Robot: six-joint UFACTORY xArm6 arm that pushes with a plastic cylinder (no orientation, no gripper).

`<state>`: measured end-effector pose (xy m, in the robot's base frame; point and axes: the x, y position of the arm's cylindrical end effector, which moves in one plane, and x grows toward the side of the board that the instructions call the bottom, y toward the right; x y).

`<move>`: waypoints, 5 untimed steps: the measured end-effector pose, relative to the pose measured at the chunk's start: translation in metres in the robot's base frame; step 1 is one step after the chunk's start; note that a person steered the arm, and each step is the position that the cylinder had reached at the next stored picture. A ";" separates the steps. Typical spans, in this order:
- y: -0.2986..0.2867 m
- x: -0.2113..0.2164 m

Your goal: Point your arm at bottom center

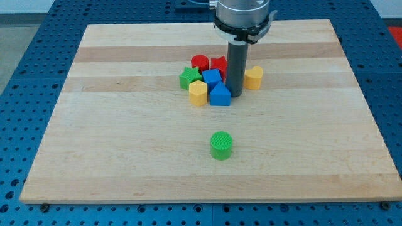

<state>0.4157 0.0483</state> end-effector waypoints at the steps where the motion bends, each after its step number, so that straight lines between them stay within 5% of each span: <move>1: 0.019 0.008; 3: 0.061 0.052; 5: 0.052 0.145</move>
<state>0.5607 0.1003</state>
